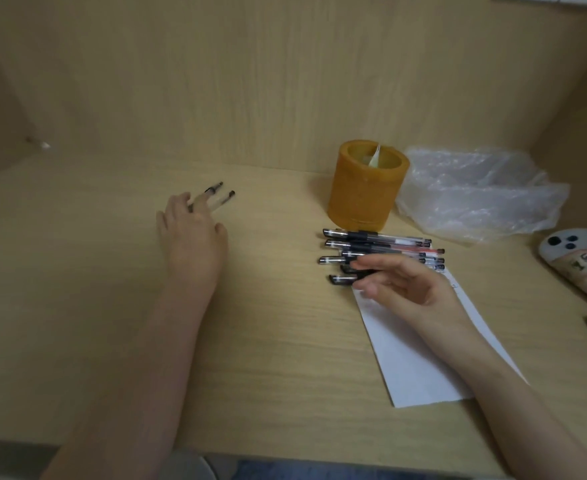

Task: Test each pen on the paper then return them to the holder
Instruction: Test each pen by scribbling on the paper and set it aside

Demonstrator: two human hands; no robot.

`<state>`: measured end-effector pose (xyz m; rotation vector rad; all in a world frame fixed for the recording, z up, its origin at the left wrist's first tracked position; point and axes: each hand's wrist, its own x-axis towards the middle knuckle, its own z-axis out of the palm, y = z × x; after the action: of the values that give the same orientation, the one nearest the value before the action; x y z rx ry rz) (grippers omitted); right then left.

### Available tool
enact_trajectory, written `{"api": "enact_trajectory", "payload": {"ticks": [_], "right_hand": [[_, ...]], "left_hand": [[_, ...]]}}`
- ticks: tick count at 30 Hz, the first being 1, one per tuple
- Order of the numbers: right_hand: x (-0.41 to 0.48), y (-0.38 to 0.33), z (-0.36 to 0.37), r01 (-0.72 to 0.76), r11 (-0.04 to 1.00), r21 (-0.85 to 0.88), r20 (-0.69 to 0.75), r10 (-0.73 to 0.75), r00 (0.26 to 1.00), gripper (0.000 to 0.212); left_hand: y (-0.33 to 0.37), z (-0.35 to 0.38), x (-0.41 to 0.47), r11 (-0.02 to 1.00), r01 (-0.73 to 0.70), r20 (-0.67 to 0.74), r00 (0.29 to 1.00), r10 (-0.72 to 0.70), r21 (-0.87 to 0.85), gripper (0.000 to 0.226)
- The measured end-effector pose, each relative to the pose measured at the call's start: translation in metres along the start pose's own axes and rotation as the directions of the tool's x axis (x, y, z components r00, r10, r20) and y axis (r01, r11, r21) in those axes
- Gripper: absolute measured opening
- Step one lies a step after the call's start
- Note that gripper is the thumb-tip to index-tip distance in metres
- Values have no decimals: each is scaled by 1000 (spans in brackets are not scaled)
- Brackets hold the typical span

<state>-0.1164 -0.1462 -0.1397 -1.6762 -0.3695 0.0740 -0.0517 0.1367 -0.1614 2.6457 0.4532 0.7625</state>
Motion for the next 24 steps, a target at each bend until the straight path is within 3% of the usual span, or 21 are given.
{"api": "enact_trajectory", "payload": {"ticks": [4, 9, 14, 19, 24], "right_hand": [[0, 1, -2, -10, 1000, -8, 3, 10, 1000, 31], [0, 2, -3, 2, 1000, -13, 4, -2, 1000, 33], [0, 3, -4, 10, 1000, 15, -12, -9, 1000, 24], [0, 3, -4, 15, 1000, 28, -28, -14, 999, 22], [0, 3, -5, 10, 999, 38, -33, -8, 999, 21]], "left_hand": [[-7, 3, 0, 994, 101, 93, 990, -104, 35, 49], [-5, 5, 2, 998, 53, 52, 997, -55, 37, 42], [-2, 4, 0, 997, 31, 77, 997, -26, -67, 22], [5, -2, -3, 984, 123, 142, 984, -104, -127, 24], [7, -2, -4, 986, 89, 158, 985, -66, -143, 21]]}}
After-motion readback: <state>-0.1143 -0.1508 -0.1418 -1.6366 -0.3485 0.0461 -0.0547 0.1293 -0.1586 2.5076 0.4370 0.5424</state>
